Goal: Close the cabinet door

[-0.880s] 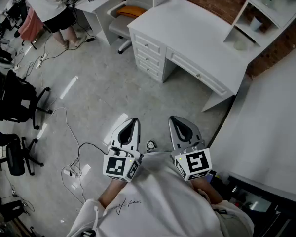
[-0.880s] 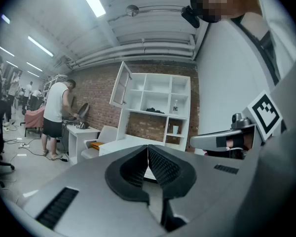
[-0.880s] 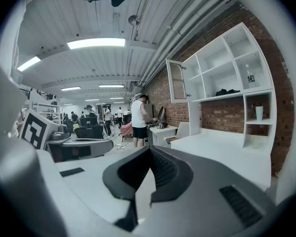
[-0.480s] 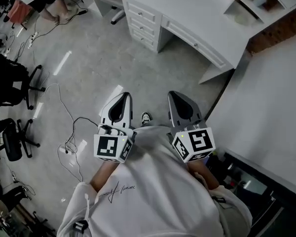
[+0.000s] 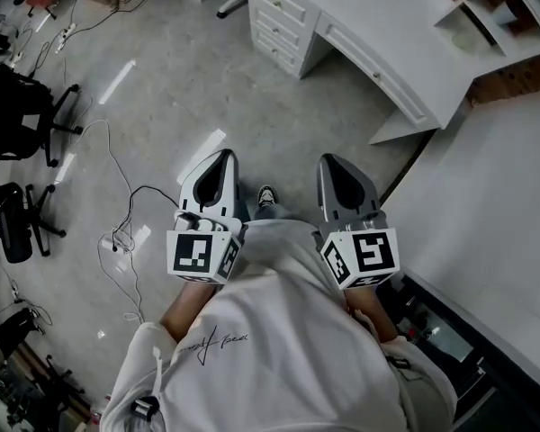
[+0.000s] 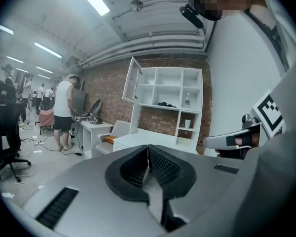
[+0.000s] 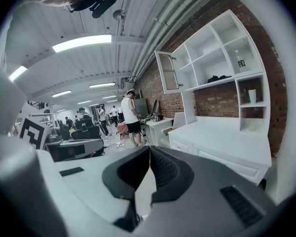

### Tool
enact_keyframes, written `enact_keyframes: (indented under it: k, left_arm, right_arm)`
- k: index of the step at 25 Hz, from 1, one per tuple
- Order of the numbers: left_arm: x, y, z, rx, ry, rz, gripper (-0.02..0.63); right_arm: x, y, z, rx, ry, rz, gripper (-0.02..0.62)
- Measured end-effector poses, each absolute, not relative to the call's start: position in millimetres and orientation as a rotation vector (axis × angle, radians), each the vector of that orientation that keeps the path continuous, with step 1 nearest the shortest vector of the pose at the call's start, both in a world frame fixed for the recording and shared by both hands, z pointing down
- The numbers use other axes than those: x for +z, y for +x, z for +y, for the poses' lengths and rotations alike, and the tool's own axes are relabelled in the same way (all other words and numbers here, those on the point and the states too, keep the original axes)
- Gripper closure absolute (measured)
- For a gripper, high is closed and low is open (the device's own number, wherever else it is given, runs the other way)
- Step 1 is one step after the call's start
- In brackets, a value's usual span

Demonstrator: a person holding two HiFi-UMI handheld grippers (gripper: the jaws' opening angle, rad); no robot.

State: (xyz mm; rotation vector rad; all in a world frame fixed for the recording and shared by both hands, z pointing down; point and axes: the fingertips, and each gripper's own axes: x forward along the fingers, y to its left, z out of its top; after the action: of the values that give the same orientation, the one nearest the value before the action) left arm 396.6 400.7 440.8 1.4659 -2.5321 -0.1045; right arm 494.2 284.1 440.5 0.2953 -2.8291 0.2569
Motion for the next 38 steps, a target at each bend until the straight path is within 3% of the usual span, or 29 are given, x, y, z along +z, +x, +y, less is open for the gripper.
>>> enact_keyframes:
  k: [21, 38]
  left_arm:
    - [417, 215, 378, -0.224, 1.544, -2.457, 0.591]
    - [401, 89, 372, -0.156, 1.727, -2.390, 0.590]
  right_arm:
    - [392, 316, 283, 0.192, 0.094, -2.955, 0.572]
    - [379, 197, 283, 0.171, 0.347, -2.970, 0.571]
